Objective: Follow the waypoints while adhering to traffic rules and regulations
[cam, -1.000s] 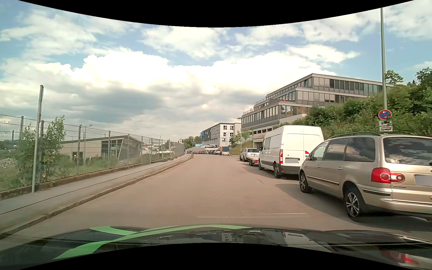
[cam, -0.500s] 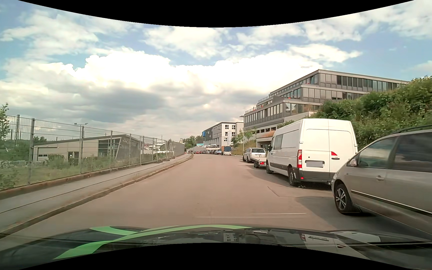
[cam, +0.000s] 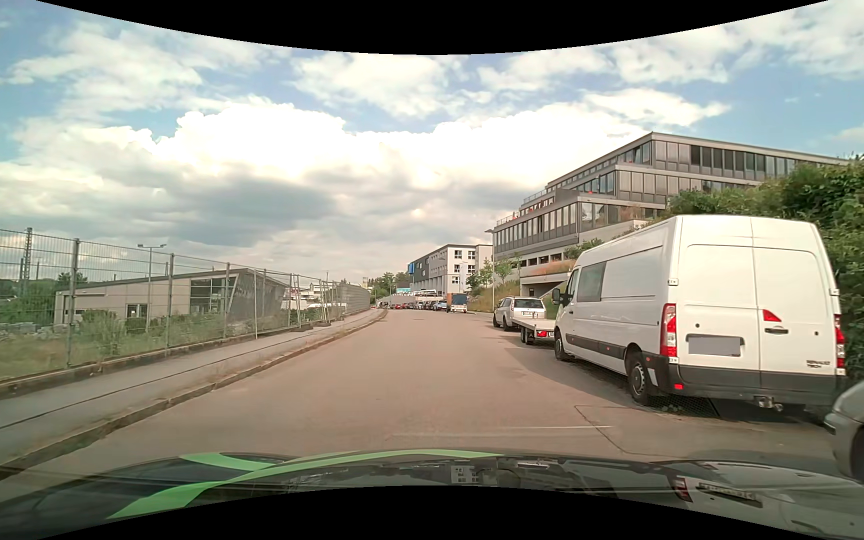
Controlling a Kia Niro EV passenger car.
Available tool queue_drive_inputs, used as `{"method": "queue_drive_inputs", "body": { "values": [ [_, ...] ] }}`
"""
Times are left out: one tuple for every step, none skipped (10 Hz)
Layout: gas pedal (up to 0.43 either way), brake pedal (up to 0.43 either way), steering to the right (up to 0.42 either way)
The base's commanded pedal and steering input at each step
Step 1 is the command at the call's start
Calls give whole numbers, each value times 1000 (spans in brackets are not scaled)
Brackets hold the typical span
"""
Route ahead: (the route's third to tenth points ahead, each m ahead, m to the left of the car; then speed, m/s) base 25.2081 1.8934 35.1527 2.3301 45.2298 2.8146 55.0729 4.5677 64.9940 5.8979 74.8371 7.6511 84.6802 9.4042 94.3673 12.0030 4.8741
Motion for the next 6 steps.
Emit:
{"method": "queue_drive_inputs", "body": {
  "values": [
    [130,0,-16],
    [130,0,-17],
    [130,0,-16],
    [130,0,-15],
    [130,0,-15],
    [130,0,-15]
  ]
}}
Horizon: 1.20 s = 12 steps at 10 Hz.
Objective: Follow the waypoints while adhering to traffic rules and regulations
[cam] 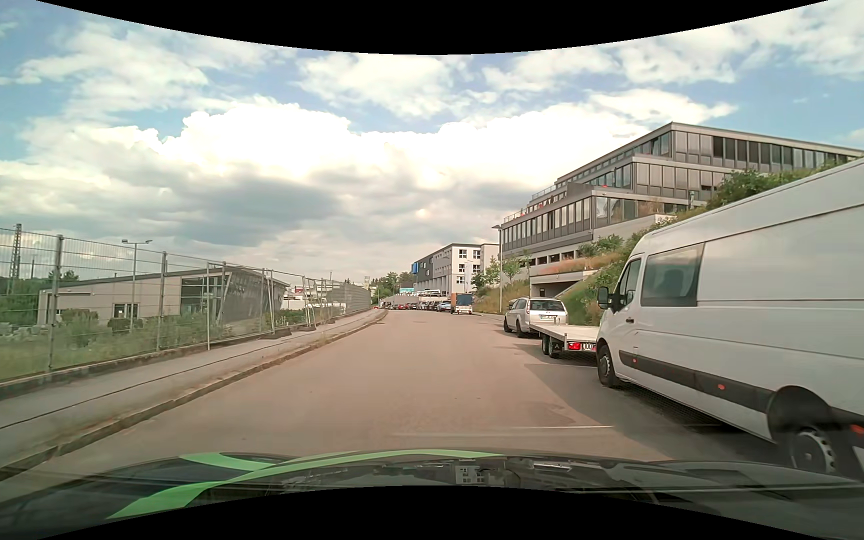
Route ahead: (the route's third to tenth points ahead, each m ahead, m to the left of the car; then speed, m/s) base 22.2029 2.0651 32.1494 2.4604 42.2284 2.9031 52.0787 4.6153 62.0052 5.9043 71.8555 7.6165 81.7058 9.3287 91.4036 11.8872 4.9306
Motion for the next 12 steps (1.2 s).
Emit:
{"method": "queue_drive_inputs", "body": {
  "values": [
    [130,0,-15],
    [130,0,-14],
    [130,0,-14],
    [130,0,-15],
    [130,0,-15],
    [130,0,-15],
    [130,0,-15],
    [130,0,-14],
    [130,0,-14],
    [130,0,-14],
    [130,0,-15],
    [130,0,-14]
  ]
}}
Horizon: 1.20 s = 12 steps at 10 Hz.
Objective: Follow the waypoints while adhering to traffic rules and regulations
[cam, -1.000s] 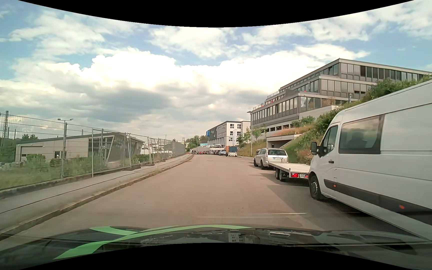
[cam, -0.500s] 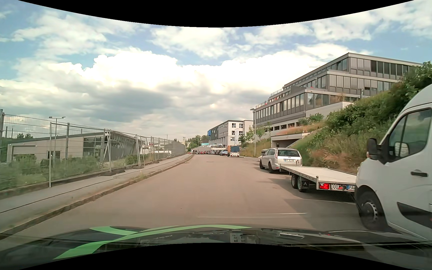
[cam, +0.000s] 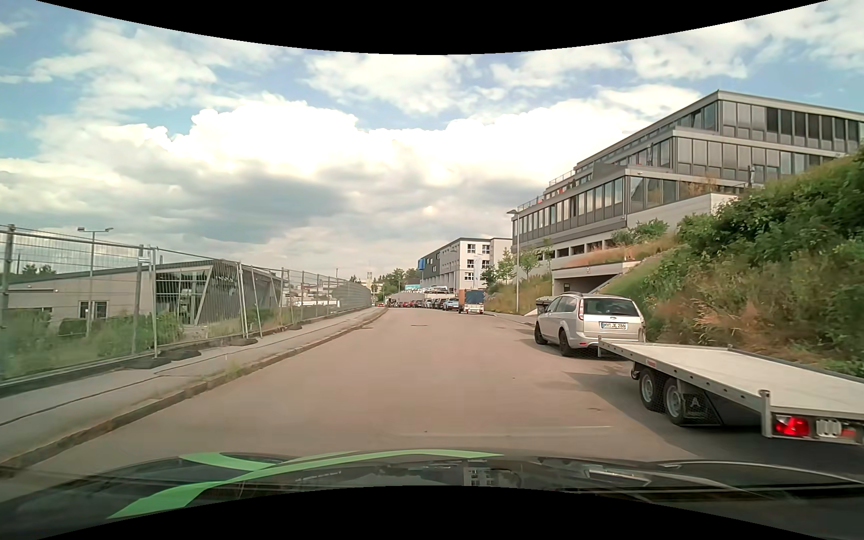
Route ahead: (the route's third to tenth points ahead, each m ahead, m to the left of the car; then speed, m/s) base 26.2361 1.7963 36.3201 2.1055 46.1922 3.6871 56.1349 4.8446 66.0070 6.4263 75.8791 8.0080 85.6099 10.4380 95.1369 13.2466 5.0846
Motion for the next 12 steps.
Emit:
{"method": "queue_drive_inputs", "body": {
  "values": [
    [130,0,-15],
    [130,0,-14],
    [130,0,-14],
    [130,0,-14],
    [130,0,-14],
    [130,0,-14],
    [130,0,-14],
    [130,0,-14],
    [130,0,-13],
    [130,0,-13],
    [130,0,-13],
    [130,0,-13]
  ]
}}
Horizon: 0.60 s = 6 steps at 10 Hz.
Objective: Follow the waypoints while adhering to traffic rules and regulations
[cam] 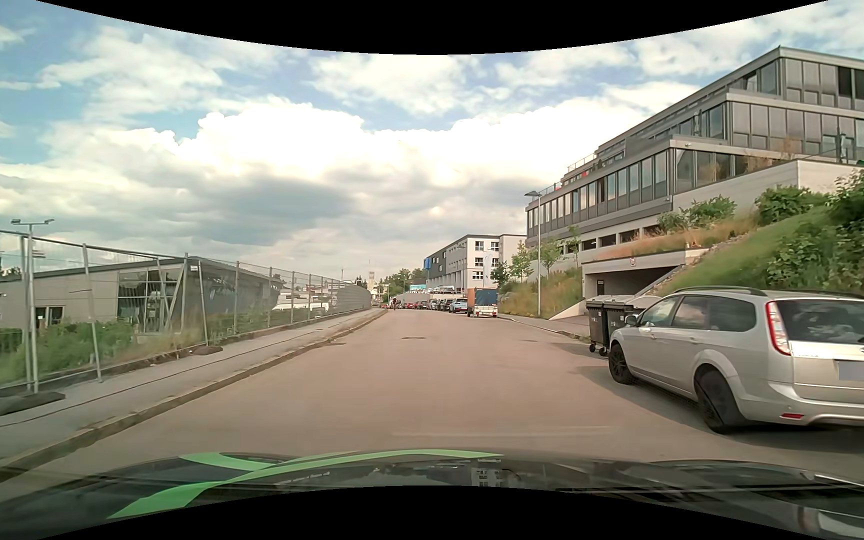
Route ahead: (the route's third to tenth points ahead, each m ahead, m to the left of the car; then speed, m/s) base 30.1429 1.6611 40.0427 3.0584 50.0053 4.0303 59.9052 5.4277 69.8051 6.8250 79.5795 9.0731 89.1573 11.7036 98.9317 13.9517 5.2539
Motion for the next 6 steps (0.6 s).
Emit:
{"method": "queue_drive_inputs", "body": {
  "values": [
    [130,0,-13],
    [130,0,-13],
    [130,0,-13],
    [130,0,-13],
    [130,0,-13],
    [130,0,-13]
  ]
}}
